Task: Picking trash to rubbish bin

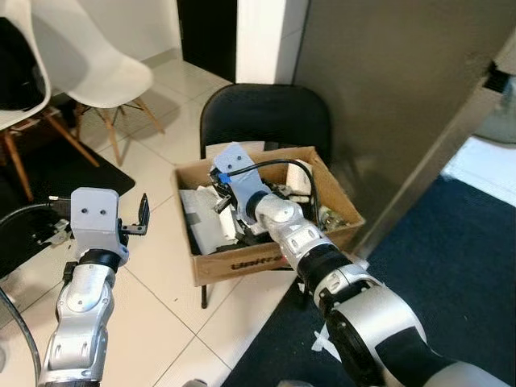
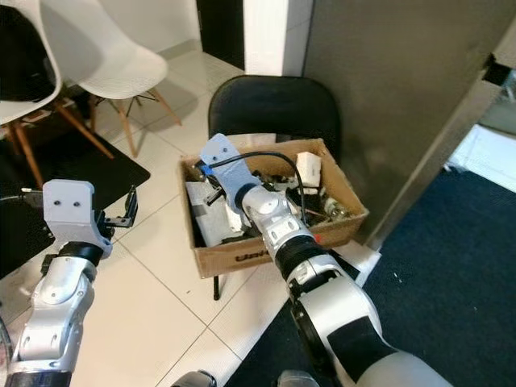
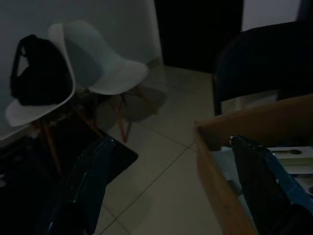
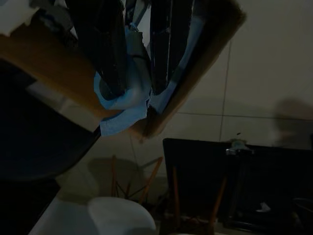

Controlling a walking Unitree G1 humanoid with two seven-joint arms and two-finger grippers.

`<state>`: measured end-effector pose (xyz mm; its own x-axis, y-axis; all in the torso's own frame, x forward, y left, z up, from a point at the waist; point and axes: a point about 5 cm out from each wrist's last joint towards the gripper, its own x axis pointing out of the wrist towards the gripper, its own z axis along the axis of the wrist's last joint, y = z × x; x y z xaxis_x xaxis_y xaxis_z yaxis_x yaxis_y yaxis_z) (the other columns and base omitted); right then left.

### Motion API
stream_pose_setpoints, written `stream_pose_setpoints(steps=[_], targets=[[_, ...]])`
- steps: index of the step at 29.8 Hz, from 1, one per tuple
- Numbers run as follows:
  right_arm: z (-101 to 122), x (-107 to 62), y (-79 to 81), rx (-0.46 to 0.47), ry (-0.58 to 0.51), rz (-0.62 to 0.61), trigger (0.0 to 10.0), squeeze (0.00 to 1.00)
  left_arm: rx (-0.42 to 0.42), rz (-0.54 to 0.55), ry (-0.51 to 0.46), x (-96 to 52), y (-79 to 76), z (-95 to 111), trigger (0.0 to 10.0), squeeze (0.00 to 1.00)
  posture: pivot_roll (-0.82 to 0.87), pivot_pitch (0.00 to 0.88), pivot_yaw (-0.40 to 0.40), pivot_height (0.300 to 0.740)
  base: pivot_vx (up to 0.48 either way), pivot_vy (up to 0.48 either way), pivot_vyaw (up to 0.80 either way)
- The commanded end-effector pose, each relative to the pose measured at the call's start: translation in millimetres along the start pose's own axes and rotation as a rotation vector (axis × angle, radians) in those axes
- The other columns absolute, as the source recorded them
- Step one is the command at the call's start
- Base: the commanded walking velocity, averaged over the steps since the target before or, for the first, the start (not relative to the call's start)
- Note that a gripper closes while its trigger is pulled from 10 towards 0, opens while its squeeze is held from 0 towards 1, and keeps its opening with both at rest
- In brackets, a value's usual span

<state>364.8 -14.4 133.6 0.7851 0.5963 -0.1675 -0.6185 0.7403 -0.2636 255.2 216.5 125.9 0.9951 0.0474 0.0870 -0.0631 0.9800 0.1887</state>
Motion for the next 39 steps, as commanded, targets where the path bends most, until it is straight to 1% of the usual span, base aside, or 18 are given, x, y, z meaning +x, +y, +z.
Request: stream_pose_setpoints(steps=[1, 8, 9, 10, 11, 13, 18, 20, 21, 22, 23, 24, 26, 30, 31, 34, 36, 39], targets=[[-5.4, -0.4, -2.9, -0.008, 0.039, -0.031, 10.0, 0.0, 0.004, -0.001, 0.006, -0.4, 1.0, 0.8, 10.0, 0.0, 0.08, 0.0, -0.077, 0.74, 0.0, 0.0, 0.77], [-11.9, -2.4, -16.3, 0.008, 0.098, -0.171, 10.0, 0.0, 0.002, -0.006, 0.012, 0.4, 0.6, 0.6, 10.0, 0.0, 0.08, 0.0, -0.074, 0.74, 0.0, 0.0, 0.11], [-11.8, -2.7, -18.7, 0.015, 0.099, -0.189, 10.0, 0.25, 0.001, -0.007, 0.013, 0.6, 0.6, 0.6, 10.0, 0.0, 0.08, 0.0, -0.074, 0.74, 0.0, 0.0, 0.0], [-11.8, -2.7, -18.7, 0.015, 0.099, -0.189, 10.0, 0.25, 0.001, -0.007, 0.013, 0.6, 0.6, 0.6, 10.0, 0.0, 0.08, 0.0, -0.074, 0.74, 0.0, 0.0, 0.0], [-11.8, -4.1, -25.7, 0.034, 0.103, -0.253, 10.0, 1.0, 0.001, -0.008, 0.013, 0.8, 0.3, 0.6, 10.0, 0.0, 0.08, 0.0, -0.074, 0.74, 0.0, 0.0, 0.0], [-12.1, -8.9, -41.8, 0.076, 0.107, -0.399, 10.0, 1.0, 0.0, -0.01, 0.013, 1.4, -0.5, 0.7, 10.0, 0.0, 0.07, 0.0, -0.072, 0.74, 0.0, 0.0, 0.0], [-12.5, -11.7, -49.6, 0.092, 0.108, -0.448, 10.0, 1.0, -0.001, -0.01, 0.013, 1.5, -0.8, 0.8, 10.0, 0.0, 0.07, 0.0, -0.071, 0.74, 0.0, 0.0, 0.0], [-12.3, -15.3, -59.3, 0.156, 0.089, -0.464, 10.0, 0.87, -0.004, -0.011, 0.013, 1.7, -1.3, 1.0, 10.0, 0.0, 0.06, 0.0, -0.07, 0.74, 0.0, 0.0, 0.0], [-12.3, -15.3, -59.3, 0.156, 0.089, -0.464, 10.0, 0.87, -0.004, -0.011, 0.013, 1.7, -1.3, 1.0, 10.0, 0.0, 0.06, 0.0, -0.07, 0.74, 0.0, 0.0, 0.0], [-12.1, -16.6, -62.6, 0.186, 0.081, -0.464, 10.0, 0.68, -0.005, -0.012, 0.014, 1.7, -1.6, 1.1, 10.0, 0.0, 0.06, 0.0, -0.071, 0.74, 0.0, 0.0, 0.0], [-10.4, -18.2, -67.3, 0.228, 0.055, -0.452, 10.0, 0.18, -0.006, -0.013, 0.014, 1.7, -1.9, 1.1, 10.0, 0.0, 0.06, 0.0, -0.07, 0.74, 0.0, 0.0, 0.0], [-9.3, -19.8, -71.3, 0.252, 0.036, -0.445, 10.0, 0.01, -0.007, -0.015, 0.014, 1.5, -2.2, 1.2, 10.0, 0.0, 0.06, 0.0, -0.068, 0.74, 0.0, 0.0, 0.0], [-8.5, -26.6, -83.4, 0.361, -0.032, -0.406, 10.0, 0.0, -0.009, -0.018, 0.014, 1.4, -2.6, 1.3, 10.0, 0.0, 0.06, 0.0, -0.067, 0.74, 0.0, 0.0, 0.0], [-8.0, -32.7, -92.3, 0.441, -0.094, -0.371, 10.0, 0.0, -0.013, -0.022, 0.015, 1.3, -2.7, 1.2, 10.0, 0.0, 0.06, 0.0, -0.064, 0.74, 0.0, 0.0, 0.0], [-10.2, -44.0, -104.9, 0.466, -0.156, -0.343, 10.0, 0.0, -0.019, -0.028, 0.017, 1.7, -2.8, 0.9, 10.0, 0.0, 0.05, 0.0, -0.059, 0.74, 0.0, 0.0, 0.0], [-20.8, -60.1, -120.5, 0.451, -0.159, -0.387, 10.0, 0.0, -0.021, -0.039, 0.018, 2.6, -3.6, 0.6, 10.0, 0.0, 0.04, 0.0, -0.054, 0.74, 0.0, 0.0, 0.0], [-34.0, -76.0, -129.3, 0.344, -0.115, -0.401, 10.0, 0.0, -0.022, -0.052, 0.022, 4.1, -5.2, -0.1, 10.0, 0.0, 0.02, 0.0, -0.042, 0.74, 0.0, 0.0, 0.0], [-46.6, -90.9, -126.2, 0.26, -0.098, -0.325, 10.0, 0.0, -0.019, -0.066, 0.027, 5.7, -6.4, -0.9, 10.0, 0.0, 0.0, 0.002, -0.029, 0.74, 0.0, 0.0, 0.0]])
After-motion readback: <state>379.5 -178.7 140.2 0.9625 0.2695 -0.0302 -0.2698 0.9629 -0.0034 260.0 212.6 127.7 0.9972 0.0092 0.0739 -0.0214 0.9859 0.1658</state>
